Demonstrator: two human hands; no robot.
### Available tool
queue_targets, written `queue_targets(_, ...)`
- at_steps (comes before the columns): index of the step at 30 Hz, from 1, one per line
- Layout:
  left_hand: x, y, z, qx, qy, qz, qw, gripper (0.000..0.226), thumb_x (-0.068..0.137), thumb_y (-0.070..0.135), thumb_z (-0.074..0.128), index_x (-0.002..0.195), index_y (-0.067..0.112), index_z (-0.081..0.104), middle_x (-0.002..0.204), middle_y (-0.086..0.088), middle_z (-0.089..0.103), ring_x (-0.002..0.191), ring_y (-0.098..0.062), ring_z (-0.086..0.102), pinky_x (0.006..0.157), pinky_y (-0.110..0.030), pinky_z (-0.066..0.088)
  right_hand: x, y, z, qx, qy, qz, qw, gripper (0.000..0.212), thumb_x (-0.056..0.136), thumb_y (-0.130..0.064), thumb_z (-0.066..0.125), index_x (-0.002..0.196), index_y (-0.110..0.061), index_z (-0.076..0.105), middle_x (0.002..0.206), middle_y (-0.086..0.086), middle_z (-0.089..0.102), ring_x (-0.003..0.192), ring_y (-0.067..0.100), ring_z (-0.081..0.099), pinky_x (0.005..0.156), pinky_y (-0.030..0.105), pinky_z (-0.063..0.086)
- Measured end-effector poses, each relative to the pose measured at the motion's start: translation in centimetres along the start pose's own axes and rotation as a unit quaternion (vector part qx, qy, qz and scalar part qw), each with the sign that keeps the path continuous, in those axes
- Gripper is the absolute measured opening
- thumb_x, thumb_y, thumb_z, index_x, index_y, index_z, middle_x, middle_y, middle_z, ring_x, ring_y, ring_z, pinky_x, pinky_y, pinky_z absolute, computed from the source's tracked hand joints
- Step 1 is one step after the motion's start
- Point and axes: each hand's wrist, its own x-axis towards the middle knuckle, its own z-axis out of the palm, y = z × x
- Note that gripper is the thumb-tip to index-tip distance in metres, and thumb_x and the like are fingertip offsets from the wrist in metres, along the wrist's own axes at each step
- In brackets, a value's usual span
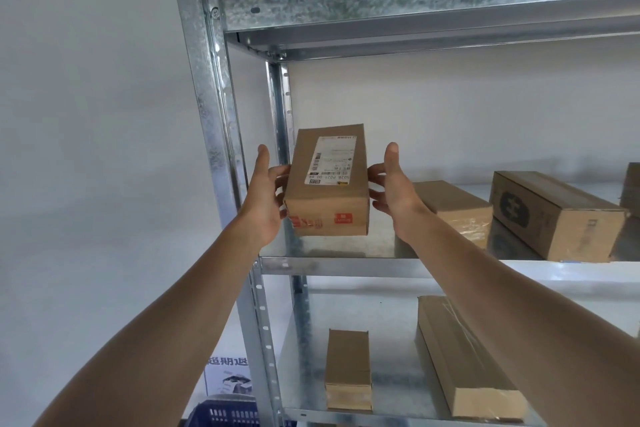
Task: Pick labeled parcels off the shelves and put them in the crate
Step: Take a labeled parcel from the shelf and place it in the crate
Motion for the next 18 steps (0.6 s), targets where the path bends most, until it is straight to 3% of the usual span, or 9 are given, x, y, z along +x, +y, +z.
queue_targets(4, -0.3, 0.3, 0.5, 0.02, -0.01, 0.008, 1.0, 0.067, 0.097, 0.075, 0.027, 0.11, 0.027, 0.071, 0.109, 0.002, 0.075, 0.11, -0.021, 0.066, 0.109, -0.05, 0.045, 0.5, 0.3, 0.2, 0.014, -0.006, 0.019, 1.0, 0.084, 0.1, -0.074, 0.018, 0.12, -0.004, 0.061, 0.107, -0.002, 0.07, 0.122, 0.032, 0.062, 0.113, 0.05, 0.043)
queue_targets(7, -0.3, 0.5, 0.5, 0.036, -0.014, -0.001, 0.999, 0.066, 0.096, 0.078, 0.026, 0.111, 0.029, 0.068, 0.12, -0.002, 0.071, 0.116, -0.024, 0.064, 0.111, -0.054, 0.043, 0.8, 0.6, 0.3, 0.012, -0.009, 0.021, 1.0, 0.075, 0.1, -0.074, 0.017, 0.102, -0.015, 0.063, 0.108, -0.003, 0.07, 0.116, 0.03, 0.064, 0.112, 0.05, 0.044)
queue_targets(12, 0.0, -0.2, 0.0, 0.073, 0.007, -0.035, 0.997, 0.078, 0.092, 0.083, 0.026, 0.129, 0.025, 0.063, 0.123, -0.006, 0.069, 0.112, -0.026, 0.064, 0.107, -0.053, 0.046, 0.7, 1.1, 0.4, -0.013, -0.013, 0.045, 0.999, 0.071, 0.099, -0.074, 0.017, 0.105, -0.019, 0.061, 0.11, 0.002, 0.068, 0.111, 0.029, 0.066, 0.108, 0.048, 0.049)
queue_targets(15, 0.1, -0.5, 0.0, 0.1, 0.0, -0.055, 0.993, 0.079, 0.091, 0.084, 0.024, 0.124, 0.024, 0.065, 0.111, -0.005, 0.07, 0.102, -0.024, 0.066, 0.105, -0.049, 0.048, 0.6, 1.6, 0.5, -0.021, -0.014, 0.063, 0.998, 0.071, 0.099, -0.075, 0.02, 0.104, -0.018, 0.061, 0.104, 0.007, 0.07, 0.103, 0.027, 0.069, 0.096, 0.043, 0.055)
queue_targets(18, 0.2, -0.8, -0.1, 0.114, 0.0, -0.074, 0.991, 0.082, 0.089, 0.087, 0.026, 0.123, 0.024, 0.067, 0.103, -0.004, 0.071, 0.099, -0.023, 0.066, 0.105, -0.049, 0.049, 0.7, 2.1, 0.4, -0.027, -0.021, 0.082, 0.996, 0.069, 0.098, -0.076, 0.023, 0.101, -0.019, 0.061, 0.105, 0.007, 0.07, 0.1, 0.026, 0.069, 0.095, 0.043, 0.056)
